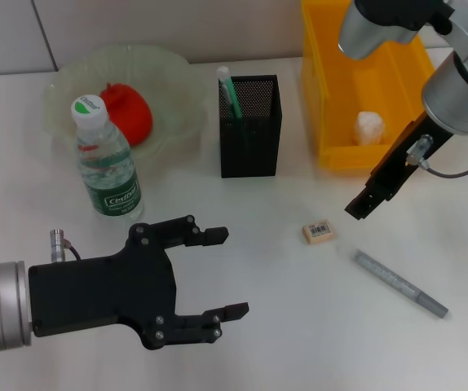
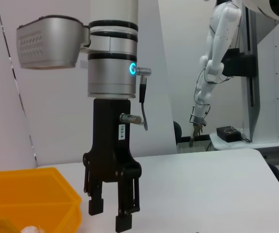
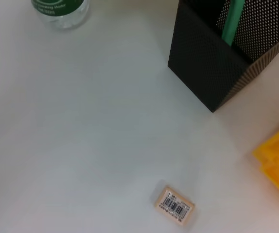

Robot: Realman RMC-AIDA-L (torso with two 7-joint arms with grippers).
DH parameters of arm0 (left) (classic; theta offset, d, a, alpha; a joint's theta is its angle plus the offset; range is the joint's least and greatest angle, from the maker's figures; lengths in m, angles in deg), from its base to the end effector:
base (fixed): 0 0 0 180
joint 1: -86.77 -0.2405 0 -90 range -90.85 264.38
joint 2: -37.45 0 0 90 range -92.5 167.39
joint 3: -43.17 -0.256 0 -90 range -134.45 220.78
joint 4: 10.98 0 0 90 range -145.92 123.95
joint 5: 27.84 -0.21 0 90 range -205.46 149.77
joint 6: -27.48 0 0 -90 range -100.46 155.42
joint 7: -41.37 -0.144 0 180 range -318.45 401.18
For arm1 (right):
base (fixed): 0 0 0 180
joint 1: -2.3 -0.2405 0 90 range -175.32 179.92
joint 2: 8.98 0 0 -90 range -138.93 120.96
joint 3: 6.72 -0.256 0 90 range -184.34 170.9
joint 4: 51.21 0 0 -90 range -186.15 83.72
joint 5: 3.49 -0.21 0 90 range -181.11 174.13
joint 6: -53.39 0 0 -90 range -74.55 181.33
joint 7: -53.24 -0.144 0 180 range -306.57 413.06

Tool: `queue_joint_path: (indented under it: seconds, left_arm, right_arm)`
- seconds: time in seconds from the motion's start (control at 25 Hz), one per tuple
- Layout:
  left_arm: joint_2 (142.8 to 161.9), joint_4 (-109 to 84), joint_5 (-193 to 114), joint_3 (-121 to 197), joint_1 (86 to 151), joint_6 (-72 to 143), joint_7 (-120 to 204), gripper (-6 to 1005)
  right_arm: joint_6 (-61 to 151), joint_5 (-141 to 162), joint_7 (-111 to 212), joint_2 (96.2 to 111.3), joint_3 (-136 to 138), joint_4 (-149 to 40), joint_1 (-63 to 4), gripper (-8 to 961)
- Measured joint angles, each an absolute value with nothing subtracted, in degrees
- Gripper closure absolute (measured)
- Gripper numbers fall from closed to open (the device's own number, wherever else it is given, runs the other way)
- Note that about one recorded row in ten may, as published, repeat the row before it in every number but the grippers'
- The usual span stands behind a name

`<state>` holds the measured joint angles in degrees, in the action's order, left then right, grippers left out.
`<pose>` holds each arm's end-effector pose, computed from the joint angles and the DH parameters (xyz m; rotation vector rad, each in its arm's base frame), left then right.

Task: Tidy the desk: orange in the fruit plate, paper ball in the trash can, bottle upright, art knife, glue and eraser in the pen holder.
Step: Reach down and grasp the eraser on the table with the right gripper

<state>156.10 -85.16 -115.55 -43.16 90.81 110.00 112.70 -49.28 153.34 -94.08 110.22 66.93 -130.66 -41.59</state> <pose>-0.1964 0.2448 -0.0220 -2.8580 0.0948 -0.7373 0.1461 0.3642 0.0287 -2.5681 0.8706 -0.6817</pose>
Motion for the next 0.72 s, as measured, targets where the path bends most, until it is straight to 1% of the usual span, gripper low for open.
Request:
queue_joint_path:
  seconds: [0.72]
  left_arm:
    - [156.10, -85.1, -115.6, -43.4, 90.8, 110.0, 112.7, 214]
  right_arm:
    - [-42.4, 153.4, -93.8, 110.28, 70.6, -120.5, -45.1, 233]
